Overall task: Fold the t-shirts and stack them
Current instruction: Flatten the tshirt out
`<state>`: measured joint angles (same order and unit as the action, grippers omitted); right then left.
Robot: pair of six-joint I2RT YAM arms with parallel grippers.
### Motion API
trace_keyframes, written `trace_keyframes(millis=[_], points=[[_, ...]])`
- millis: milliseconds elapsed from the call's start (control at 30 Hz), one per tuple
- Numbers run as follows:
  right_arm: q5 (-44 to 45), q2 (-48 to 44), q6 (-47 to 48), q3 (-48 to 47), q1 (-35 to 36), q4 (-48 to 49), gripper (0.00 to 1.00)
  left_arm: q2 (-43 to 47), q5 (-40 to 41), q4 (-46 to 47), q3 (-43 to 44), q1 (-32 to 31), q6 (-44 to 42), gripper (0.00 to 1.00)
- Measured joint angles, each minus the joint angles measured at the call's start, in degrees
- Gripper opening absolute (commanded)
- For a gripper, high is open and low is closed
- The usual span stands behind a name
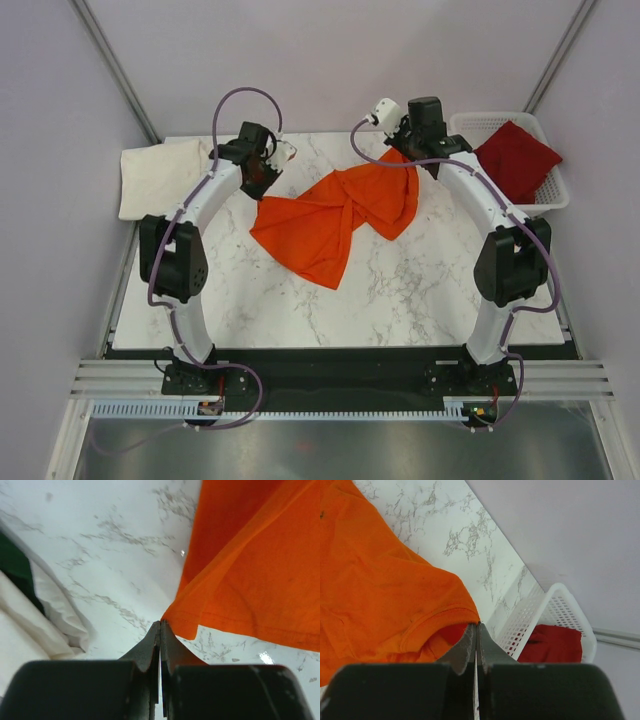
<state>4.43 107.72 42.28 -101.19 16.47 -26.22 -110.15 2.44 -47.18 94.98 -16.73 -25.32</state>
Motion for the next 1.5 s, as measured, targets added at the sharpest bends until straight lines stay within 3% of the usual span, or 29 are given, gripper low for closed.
trace_keyframes(millis=[233, 367, 467, 667, 833, 1033, 1267, 1500], points=[[-1.2, 0.92, -4.55, 3.58, -4.33, 0.59, 0.0, 2.01, -0.59, 1.99, 6.99, 0.37, -0.37, 0.02], [-0.52, 4.13, -7.8, 3.58, -8.02, 1.38, 0.37, 2.36, -0.57, 2.05, 7.08, 0.44, -0.37, 0.02], [1.95, 6.56, -9.31, 3.58, -9.6, 1.77, 0.45, 2.34, -0.2, 2.27, 7.08, 0.87, -0.39, 0.02], [0.44, 5.14, -9.99, 8.33, -9.79, 3.67, 0.47, 2.32, 0.52, 2.4, 7.08, 1.55, -0.39, 0.02], [-12.44, -0.48, -7.98, 16.61, -9.42, 0.24, 0.47, 2.29, 0.5, 2.38, 7.08, 1.55, -0.37, 0.02], [-20.33, -0.7, -7.89, 19.32, -6.67, -2.25, 0.49, 2.29, 0.48, 2.38, 7.08, 1.55, -0.37, 0.02], [-24.04, 3.63, -8.35, 19.32, -6.19, -2.27, 0.55, 2.29, 0.46, 2.38, 7.06, 1.55, -0.35, 0.02], [-24.13, 7.26, -8.7, 18.73, -5.81, -1.97, 0.54, 2.29, 0.48, 2.34, 6.8, 1.55, -0.35, 0.02]])
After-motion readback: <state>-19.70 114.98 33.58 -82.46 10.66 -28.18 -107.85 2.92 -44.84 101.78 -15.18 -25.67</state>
